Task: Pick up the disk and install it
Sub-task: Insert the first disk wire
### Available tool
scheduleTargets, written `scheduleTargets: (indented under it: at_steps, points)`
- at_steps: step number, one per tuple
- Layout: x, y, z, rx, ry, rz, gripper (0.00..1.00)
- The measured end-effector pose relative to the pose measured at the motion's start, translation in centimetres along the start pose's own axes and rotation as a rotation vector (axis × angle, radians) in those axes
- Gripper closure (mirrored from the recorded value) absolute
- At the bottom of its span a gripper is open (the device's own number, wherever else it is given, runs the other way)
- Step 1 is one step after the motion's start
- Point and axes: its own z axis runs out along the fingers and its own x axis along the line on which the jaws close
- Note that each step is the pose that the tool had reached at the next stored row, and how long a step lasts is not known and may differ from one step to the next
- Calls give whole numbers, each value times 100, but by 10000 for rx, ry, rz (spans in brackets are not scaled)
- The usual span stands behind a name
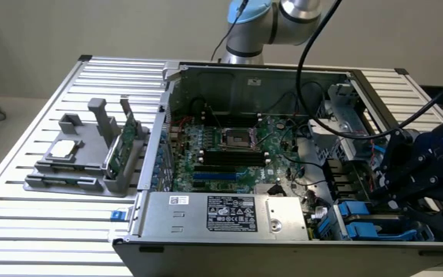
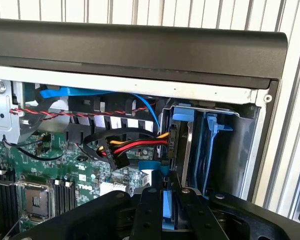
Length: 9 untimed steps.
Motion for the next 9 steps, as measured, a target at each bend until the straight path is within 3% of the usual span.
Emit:
scheduleTargets:
  at_steps: [9]
  points:
    - [-1, 0, 1, -3, 38, -5, 83]
